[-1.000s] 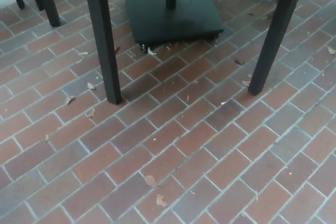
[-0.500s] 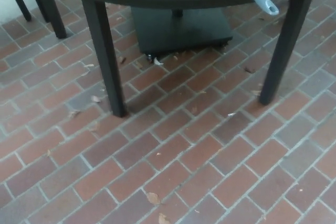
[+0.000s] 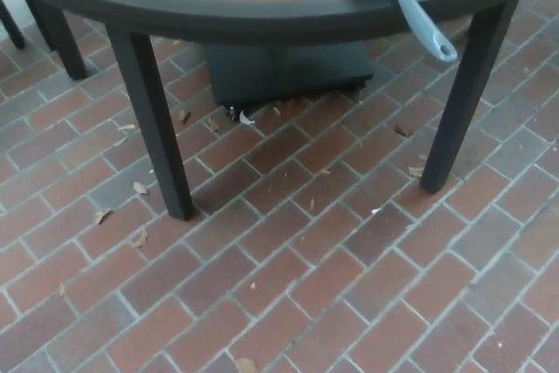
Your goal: The robot walks towards a desk kept outside and uses its right hand to up pick up the grey duster kept on it and uses it to clean the table by swiping it twice
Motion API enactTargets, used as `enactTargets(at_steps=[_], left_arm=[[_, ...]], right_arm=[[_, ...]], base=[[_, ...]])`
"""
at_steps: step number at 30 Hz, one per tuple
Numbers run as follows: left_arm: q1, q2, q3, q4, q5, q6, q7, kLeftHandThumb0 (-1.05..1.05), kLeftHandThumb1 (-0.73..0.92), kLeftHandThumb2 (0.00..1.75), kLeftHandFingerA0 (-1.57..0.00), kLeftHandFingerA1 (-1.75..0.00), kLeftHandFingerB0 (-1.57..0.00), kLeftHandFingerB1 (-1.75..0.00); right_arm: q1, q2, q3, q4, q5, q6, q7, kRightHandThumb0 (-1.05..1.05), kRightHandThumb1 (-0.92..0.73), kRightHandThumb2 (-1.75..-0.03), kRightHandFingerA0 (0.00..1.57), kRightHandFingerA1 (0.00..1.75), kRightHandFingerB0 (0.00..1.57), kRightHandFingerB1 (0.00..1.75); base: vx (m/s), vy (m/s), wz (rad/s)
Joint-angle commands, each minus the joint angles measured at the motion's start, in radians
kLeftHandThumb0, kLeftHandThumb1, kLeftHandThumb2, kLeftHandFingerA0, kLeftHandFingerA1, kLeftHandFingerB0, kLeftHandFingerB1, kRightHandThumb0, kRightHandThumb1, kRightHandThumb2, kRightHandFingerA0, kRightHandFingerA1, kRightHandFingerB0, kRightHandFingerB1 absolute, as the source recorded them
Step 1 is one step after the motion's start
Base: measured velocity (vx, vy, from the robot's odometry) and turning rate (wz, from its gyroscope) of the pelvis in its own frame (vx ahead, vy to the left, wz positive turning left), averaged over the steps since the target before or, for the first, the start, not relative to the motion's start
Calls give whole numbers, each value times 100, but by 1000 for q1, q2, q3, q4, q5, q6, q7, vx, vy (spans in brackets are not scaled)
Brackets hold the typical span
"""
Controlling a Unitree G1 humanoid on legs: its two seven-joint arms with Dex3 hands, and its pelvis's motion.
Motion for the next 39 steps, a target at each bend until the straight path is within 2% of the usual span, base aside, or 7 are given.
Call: enactTargets(at_steps=[1, 2, 10, 11, 14, 30, 39], left_arm=[[-24, 15, 21, -15, -47, -66, -54, 2, 67, 67, -84, -56, -78, -53], [-28, 15, 22, -19, -49, -71, -62, 5, 66, 75, -80, -54, -74, -52], [-30, 10, 18, -41, -55, -91, -61, 7, 66, 74, -80, -55, -71, -52], [-40, 10, 29, -38, -68, -80, -60, -9, 64, 59, -81, -53, -70, -48], [-46, 10, 33, -37, -74, -73, -57, -10, 64, 59, -82, -52, -70, -47], [-28, 15, 3, -42, -64, -98, -68, 3, 68, 74, -79, -55, -72, -51], [-24, 23, 4, -25, -70, -89, -78, 2, 70, 67, -78, -56, -69, -51]], right_arm=[[-18, 23, -45, -19, 69, -8, 25, 3, -66, -75, 73, 46, 38, 36], [-19, 25, -49, -24, 73, -9, 28, 0, -66, -74, 72, 44, 38, 34], [-14, 38, -57, -57, 78, 7, 34, 2, -68, -72, 71, 46, 37, 35], [-11, 38, -64, -56, 87, -1, 49, 3, -67, -75, 68, 45, 35, 35], [-8, 38, -72, -57, 90, -8, 59, 3, -67, -75, 69, 46, 35, 35], [-12, 25, -56, -47, 76, 10, 44, 1, -69, -74, 70, 45, 36, 34], [-2, 25, -47, -57, 75, 9, 46, 0, -65, -77, 71, 45, 36, 34]], base=[[257, 308, -27], [252, 260, 8], [223, 102, 7], [234, -45, 5], [197, -126, 20], [206, -18, -11], [157, 117, 3]])
